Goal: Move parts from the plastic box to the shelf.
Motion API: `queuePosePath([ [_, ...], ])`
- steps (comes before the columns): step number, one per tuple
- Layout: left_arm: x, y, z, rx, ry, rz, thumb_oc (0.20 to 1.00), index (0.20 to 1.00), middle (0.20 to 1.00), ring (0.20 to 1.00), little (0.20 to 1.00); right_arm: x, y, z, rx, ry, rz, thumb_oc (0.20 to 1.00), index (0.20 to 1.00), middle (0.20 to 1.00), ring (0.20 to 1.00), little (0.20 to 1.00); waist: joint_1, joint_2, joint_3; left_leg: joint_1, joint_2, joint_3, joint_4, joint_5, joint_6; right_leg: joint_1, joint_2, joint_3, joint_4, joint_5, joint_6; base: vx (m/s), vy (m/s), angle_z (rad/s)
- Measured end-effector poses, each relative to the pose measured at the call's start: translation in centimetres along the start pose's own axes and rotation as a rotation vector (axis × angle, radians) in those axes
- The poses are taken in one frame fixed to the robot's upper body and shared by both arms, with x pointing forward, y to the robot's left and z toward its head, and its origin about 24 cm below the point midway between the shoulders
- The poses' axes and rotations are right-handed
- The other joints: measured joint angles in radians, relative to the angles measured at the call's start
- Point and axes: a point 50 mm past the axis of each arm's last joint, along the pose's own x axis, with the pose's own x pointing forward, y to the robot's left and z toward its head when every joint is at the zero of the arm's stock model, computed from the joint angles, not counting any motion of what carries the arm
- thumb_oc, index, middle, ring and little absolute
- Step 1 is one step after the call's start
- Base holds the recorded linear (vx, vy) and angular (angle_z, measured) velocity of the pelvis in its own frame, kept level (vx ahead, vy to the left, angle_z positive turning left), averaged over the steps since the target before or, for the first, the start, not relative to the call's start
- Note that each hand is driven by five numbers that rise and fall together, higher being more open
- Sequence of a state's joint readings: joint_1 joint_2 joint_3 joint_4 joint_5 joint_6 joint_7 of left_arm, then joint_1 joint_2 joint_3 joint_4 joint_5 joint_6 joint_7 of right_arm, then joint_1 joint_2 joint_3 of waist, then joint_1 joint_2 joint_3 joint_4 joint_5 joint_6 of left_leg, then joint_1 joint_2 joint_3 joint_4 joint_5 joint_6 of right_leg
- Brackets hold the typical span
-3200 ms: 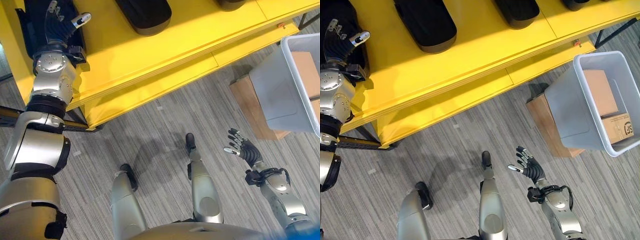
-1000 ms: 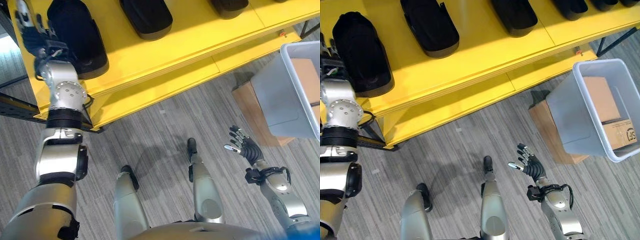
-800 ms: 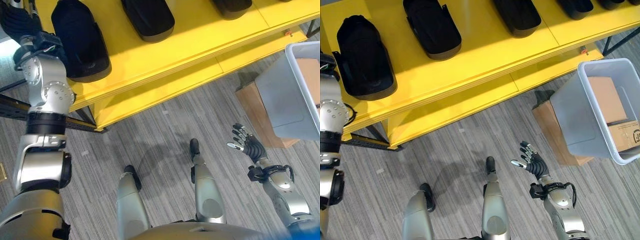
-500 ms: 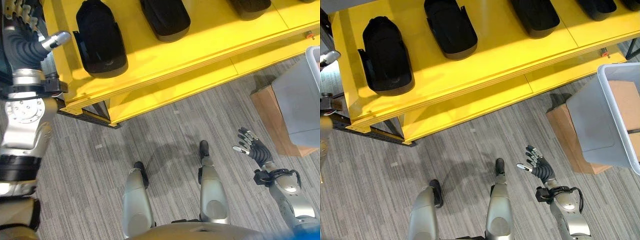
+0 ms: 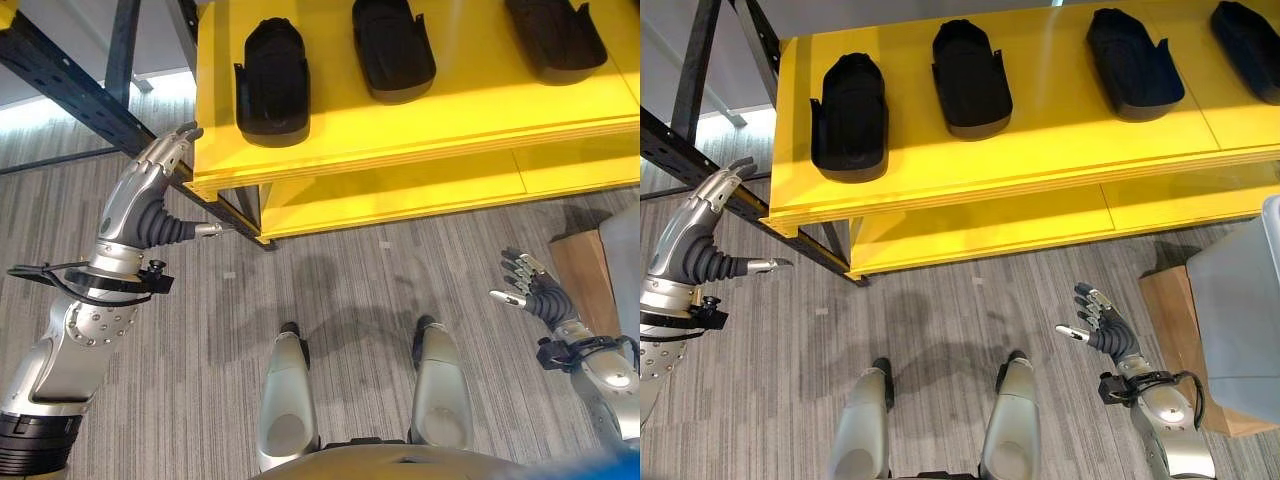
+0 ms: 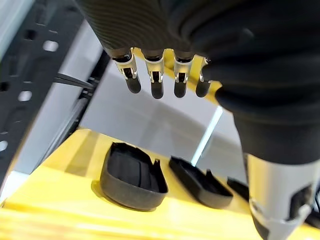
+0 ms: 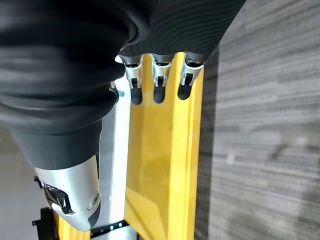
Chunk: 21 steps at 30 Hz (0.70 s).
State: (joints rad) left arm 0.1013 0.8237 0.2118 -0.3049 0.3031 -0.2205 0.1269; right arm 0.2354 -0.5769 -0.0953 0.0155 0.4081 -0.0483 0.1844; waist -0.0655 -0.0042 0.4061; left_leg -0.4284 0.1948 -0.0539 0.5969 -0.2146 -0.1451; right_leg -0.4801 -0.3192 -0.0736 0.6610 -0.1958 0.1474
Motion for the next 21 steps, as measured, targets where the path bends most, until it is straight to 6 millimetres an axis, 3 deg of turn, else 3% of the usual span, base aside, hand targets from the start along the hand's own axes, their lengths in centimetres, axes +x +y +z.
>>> queuePosePath([
  [11, 0.7, -5.4, 0.3, -0.128, 0.055, -0.146, 1.0, 1.0, 1.0, 1.0, 1.0, 0.2, -0.5, 0.9, -0.039, -0.007, -0.025, 1.0, 1.0, 1.0, 1.0, 1.0, -0.027, 0.017, 0.007, 0.009, -0.01, 0.019, 0.0, -0.005, -0.002, -0.002, -0.002, 0.013, -0.015, 0.009, 0.002, 0.0, -0.017, -0.03],
  [18, 3.5, -8.8, 1.1, -0.156, 0.031, -0.217, 1.0, 1.0, 1.0, 1.0, 1.0, 1.1, -0.6, 2.0, -0.063, -0.045, -0.052, 1.0, 1.0, 1.0, 1.0, 1.0, -0.057, 0.012, 0.036, -0.01, -0.005, 0.029, 0.005, -0.003, -0.001, -0.032, 0.006, 0.026, -0.012, 0.02, -0.006, -0.02, -0.009, -0.06],
  [21, 3.6, -10.2, 0.7, -0.174, 0.072, -0.254, 1.0, 1.0, 1.0, 1.0, 1.0, 1.3, -0.6, 2.3, -0.063, -0.058, -0.064, 1.0, 1.0, 1.0, 1.0, 1.0, -0.063, 0.009, 0.041, -0.01, -0.003, 0.039, 0.004, -0.005, 0.001, -0.04, 0.007, 0.032, -0.012, 0.02, -0.006, 0.01, -0.004, -0.07],
])
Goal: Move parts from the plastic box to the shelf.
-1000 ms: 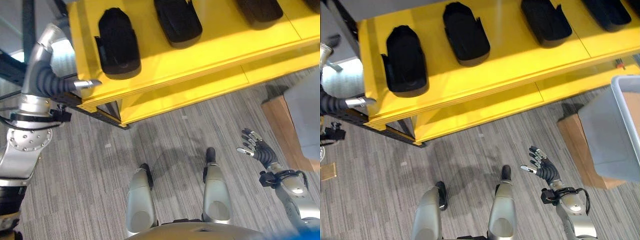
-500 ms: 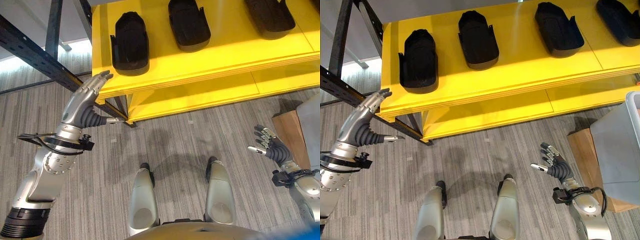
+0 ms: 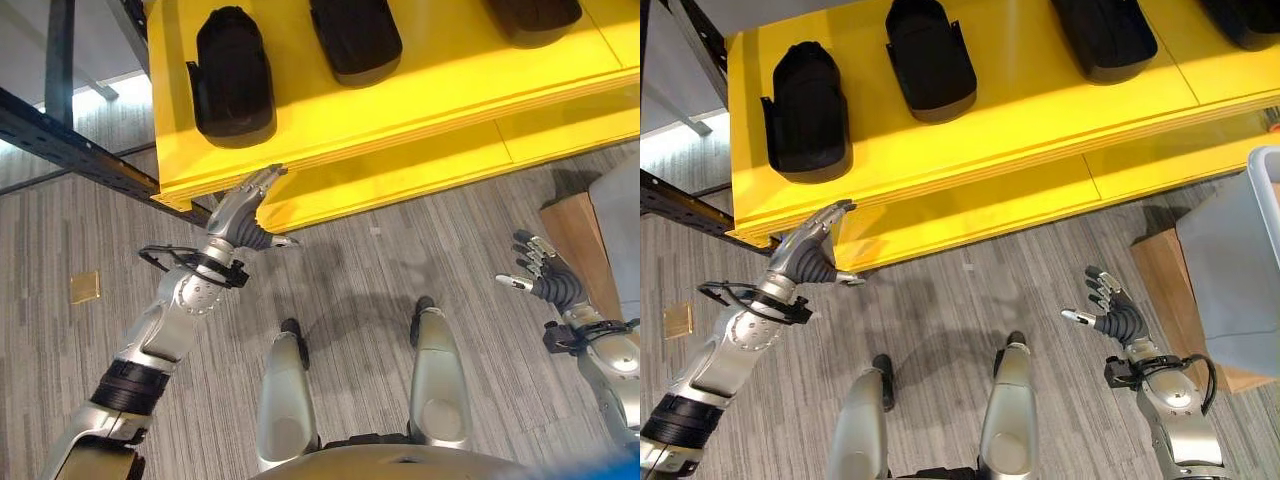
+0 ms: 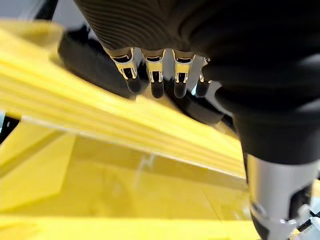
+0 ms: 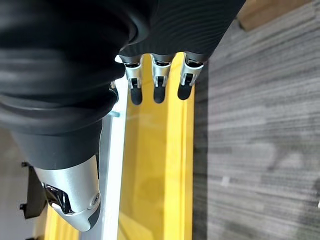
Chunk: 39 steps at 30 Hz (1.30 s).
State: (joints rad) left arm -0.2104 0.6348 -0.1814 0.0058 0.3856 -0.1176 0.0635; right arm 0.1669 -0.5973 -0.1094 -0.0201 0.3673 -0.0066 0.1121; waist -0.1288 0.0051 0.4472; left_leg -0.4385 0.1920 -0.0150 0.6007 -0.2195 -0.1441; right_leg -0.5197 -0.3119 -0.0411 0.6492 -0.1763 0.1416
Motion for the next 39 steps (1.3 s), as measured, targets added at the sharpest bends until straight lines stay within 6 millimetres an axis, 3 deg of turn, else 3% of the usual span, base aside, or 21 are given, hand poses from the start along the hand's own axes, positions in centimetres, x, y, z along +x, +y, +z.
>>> queuePosePath([
  [11, 1.4, -1.4, -1.3, 0.038, 0.065, -0.072, 1.0, 1.0, 1.0, 1.0, 1.0, 1.8, 0.3, 2.2, -0.038, -0.088, -0.006, 1.0, 1.0, 1.0, 1.0, 1.0, -0.018, -0.01, 0.025, 0.001, 0.001, 0.004, 0.001, -0.002, 0.002, -0.001, 0.001, 0.003, 0.0, -0.001, 0.0, 0.0, 0.0, 0.0],
  [15, 2.3, -2.4, -0.7, 0.024, 0.051, -0.099, 1.0, 1.0, 1.0, 1.0, 1.0, 1.9, 0.4, 2.3, -0.039, -0.099, -0.005, 1.0, 1.0, 1.0, 1.0, 1.0, -0.018, -0.01, 0.025, 0.001, 0.001, 0.004, 0.004, -0.002, 0.002, -0.001, 0.003, 0.006, 0.001, -0.001, 0.0, 0.0, 0.0, 0.0],
  [19, 2.6, -2.1, -0.6, 0.029, 0.051, -0.088, 1.0, 1.0, 1.0, 1.0, 1.0, 1.9, 0.4, 2.3, -0.039, -0.101, -0.01, 1.0, 1.0, 1.0, 1.0, 1.0, -0.018, -0.01, 0.025, 0.001, 0.001, 0.004, 0.016, -0.01, 0.0, -0.001, 0.005, 0.012, 0.004, -0.001, 0.0, 0.01, 0.007, -0.03],
  [28, 1.6, 1.8, -1.7, 0.106, 0.076, 0.016, 1.0, 1.0, 1.0, 1.0, 1.0, 1.8, 0.4, 2.2, -0.038, -0.095, -0.009, 1.0, 1.0, 1.0, 1.0, 1.0, -0.01, -0.011, 0.024, -0.03, 0.001, 0.005, 0.049, -0.026, 0.006, -0.019, 0.005, 0.017, 0.007, 0.001, 0.001, 0.0, 0.0, 0.0],
  [39, -0.4, 4.3, -2.1, 0.179, 0.089, 0.085, 1.0, 1.0, 1.0, 1.0, 1.0, 1.8, 0.5, 2.2, -0.075, -0.092, 0.013, 1.0, 1.0, 1.0, 1.0, 1.0, 0.012, -0.013, 0.023, -0.033, 0.0, 0.005, 0.061, -0.031, 0.007, -0.023, 0.006, 0.025, 0.015, -0.001, 0.003, 0.0, 0.0, 0.0],
])
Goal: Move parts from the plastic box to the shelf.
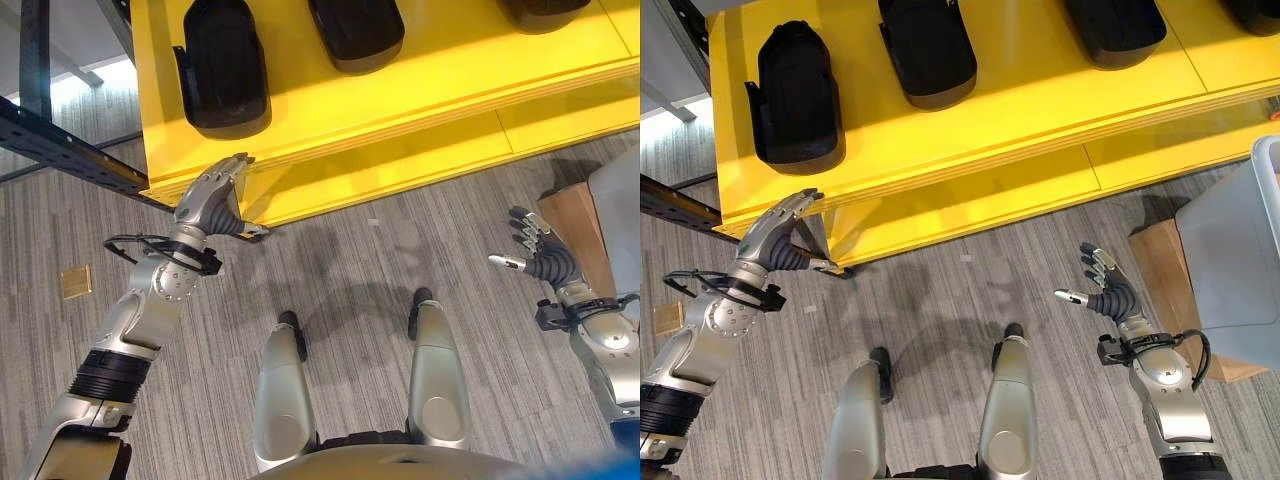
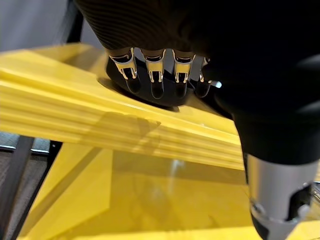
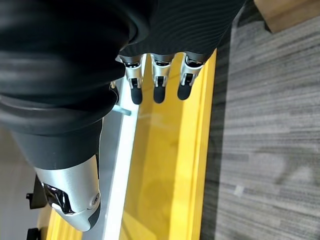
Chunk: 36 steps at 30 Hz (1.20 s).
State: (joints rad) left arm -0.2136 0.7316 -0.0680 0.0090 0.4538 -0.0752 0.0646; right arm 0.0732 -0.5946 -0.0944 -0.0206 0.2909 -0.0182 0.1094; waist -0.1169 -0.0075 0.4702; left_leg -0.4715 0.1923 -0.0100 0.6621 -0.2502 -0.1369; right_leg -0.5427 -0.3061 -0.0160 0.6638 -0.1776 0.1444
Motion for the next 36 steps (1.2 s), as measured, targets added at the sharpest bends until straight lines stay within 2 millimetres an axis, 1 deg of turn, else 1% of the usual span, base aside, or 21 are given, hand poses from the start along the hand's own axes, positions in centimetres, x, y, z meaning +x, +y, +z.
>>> queuePosePath([
  [5, 0.1, 0.0, -0.1, 0.0, 0.002, -0.001, 1.0, 1.0, 1.0, 1.0, 1.0, 0.0, 0.0, 0.0, 0.0, 0.001, 0.006, 1.0, 1.0, 1.0, 1.0, 1.0, -0.003, -0.003, -0.003, -0.004, 0.0, 0.001, 0.009, -0.006, 0.002, -0.004, 0.0, 0.005, -0.001, 0.001, -0.001, 0.01, 0.006, -0.01],
  [13, 1.2, -0.3, -0.7, 0.006, 0.034, -0.015, 1.0, 1.0, 1.0, 1.0, 1.0, 0.1, 0.0, 0.1, 0.0, -0.004, 0.005, 1.0, 1.0, 1.0, 1.0, 1.0, -0.007, -0.006, -0.014, -0.024, 0.002, 0.003, 0.031, -0.018, 0.004, -0.019, 0.004, 0.011, 0.0, 0.003, 0.003, 0.01, 0.007, -0.01],
  [16, 1.3, -0.6, -1.0, 0.007, 0.048, -0.029, 1.0, 1.0, 1.0, 1.0, 1.0, 0.2, 0.0, 0.2, 0.0, -0.008, 0.003, 1.0, 1.0, 1.0, 1.0, 1.0, -0.01, -0.011, -0.031, -0.036, 0.002, 0.005, 0.04, -0.022, 0.005, -0.031, 0.005, 0.017, 0.002, 0.005, 0.005, 0.01, 0.006, -0.03],
  [19, 1.3, -0.7, -1.2, 0.008, 0.056, -0.032, 1.0, 1.0, 1.0, 1.0, 1.0, 0.1, 0.0, 0.2, 0.0, -0.007, 0.003, 1.0, 1.0, 1.0, 1.0, 1.0, -0.01, -0.015, -0.034, -0.036, 0.002, 0.005, 0.041, -0.023, 0.006, -0.031, 0.005, 0.017, 0.002, 0.006, 0.006, 0.0, 0.0, 0.0],
  [21, 1.2, -0.9, -1.8, 0.009, 0.091, -0.037, 1.0, 1.0, 1.0, 1.0, 1.0, 0.1, 0.0, 0.2, -0.001, -0.007, 0.003, 1.0, 1.0, 1.0, 1.0, 1.0, -0.012, -0.015, -0.034, -0.037, 0.002, 0.005, 0.043, -0.024, 0.006, -0.033, 0.006, 0.019, 0.002, 0.006, 0.006, 0.01, 0.032, -0.03],
  [23, 1.1, -0.9, -2.0, 0.009, 0.097, -0.039, 1.0, 1.0, 1.0, 1.0, 1.0, 0.1, -0.1, 0.1, -0.001, -0.005, 0.002, 1.0, 1.0, 1.0, 1.0, 1.0, -0.012, -0.015, -0.034, -0.039, 0.002, 0.008, 0.045, -0.025, 0.007, -0.037, 0.006, 0.023, 0.002, 0.006, 0.006, 0.0, 0.011, -0.04],
  [30, 1.4, -0.6, -2.1, 0.015, 0.102, -0.018, 1.0, 1.0, 1.0, 1.0, 1.0, 0.1, -0.1, 0.1, -0.001, -0.004, 0.003, 1.0, 1.0, 1.0, 1.0, 1.0, -0.013, -0.015, -0.034, -0.04, 0.003, 0.017, 0.055, -0.033, 0.009, -0.041, 0.008, 0.03, 0.004, 0.007, 0.008, 0.0, 0.008, -0.02],
  [36, 2.0, 0.6, -2.3, 0.043, 0.102, 0.007, 1.0, 1.0, 1.0, 1.0, 1.0, 0.1, -0.1, 0.1, 0.0, 0.002, 0.006, 1.0, 1.0, 1.0, 1.0, 1.0, -0.024, -0.016, -0.034, -0.054, 0.005, 0.017, 0.064, -0.035, 0.011, -0.047, 0.008, 0.029, 0.006, 0.008, 0.008, 0.0, 0.0, 0.0],
])
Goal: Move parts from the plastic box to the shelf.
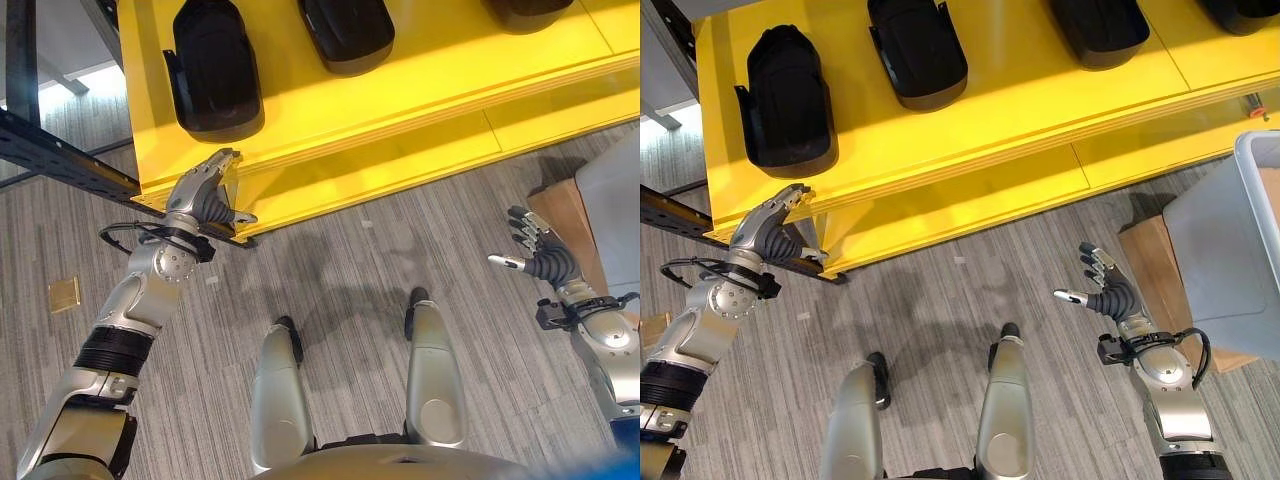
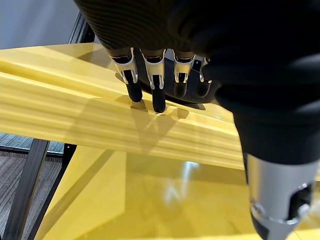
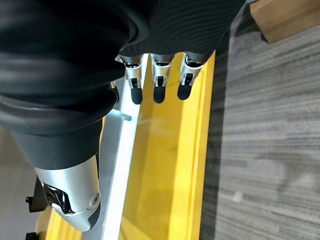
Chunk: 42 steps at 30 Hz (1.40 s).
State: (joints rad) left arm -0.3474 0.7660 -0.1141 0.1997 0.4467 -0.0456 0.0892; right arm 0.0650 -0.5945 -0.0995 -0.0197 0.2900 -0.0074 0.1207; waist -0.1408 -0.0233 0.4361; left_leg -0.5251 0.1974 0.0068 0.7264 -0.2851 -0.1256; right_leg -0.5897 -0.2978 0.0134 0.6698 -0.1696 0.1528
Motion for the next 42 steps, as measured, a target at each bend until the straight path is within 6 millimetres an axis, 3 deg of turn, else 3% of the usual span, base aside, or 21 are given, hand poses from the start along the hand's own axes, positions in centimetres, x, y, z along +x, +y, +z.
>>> queuePosePath([
  [9, 0.6, 0.7, -0.4, 0.014, 0.025, 0.02, 1.0, 1.0, 1.0, 1.0, 1.0, 0.0, 0.0, 0.0, 0.0, 0.0, 0.003, 1.0, 1.0, 1.0, 1.0, 1.0, -0.008, 0.0, 0.0, 0.001, 0.006, 0.002, 0.007, -0.002, 0.0, 0.0, 0.005, 0.001, 0.004, 0.0, 0.0, 0.0, 0.001, -0.01],
  [18, 2.5, 1.8, 0.0, 0.022, 0.037, 0.047, 1.0, 1.0, 1.0, 1.0, 1.0, 0.3, -0.1, 0.4, 0.0, -0.016, -0.001, 1.0, 1.0, 1.0, 1.0, 1.0, -0.012, -0.005, -0.003, -0.004, 0.012, 0.01, 0.013, -0.008, -0.002, -0.017, 0.014, 0.013, 0.011, 0.002, -0.003, 0.01, 0.005, -0.04],
  [42, 2.9, 2.3, -0.9, 0.009, 0.079, 0.051, 1.0, 1.0, 1.0, 1.0, 1.0, 0.4, -0.1, 0.4, 0.0, -0.016, -0.001, 1.0, 1.0, 1.0, 1.0, 1.0, -0.032, -0.02, -0.016, -0.014, 0.013, 0.014, 0.032, -0.016, -0.002, -0.031, 0.018, 0.026, 0.018, 0.003, -0.002, 0.0, 0.002, -0.01],
])
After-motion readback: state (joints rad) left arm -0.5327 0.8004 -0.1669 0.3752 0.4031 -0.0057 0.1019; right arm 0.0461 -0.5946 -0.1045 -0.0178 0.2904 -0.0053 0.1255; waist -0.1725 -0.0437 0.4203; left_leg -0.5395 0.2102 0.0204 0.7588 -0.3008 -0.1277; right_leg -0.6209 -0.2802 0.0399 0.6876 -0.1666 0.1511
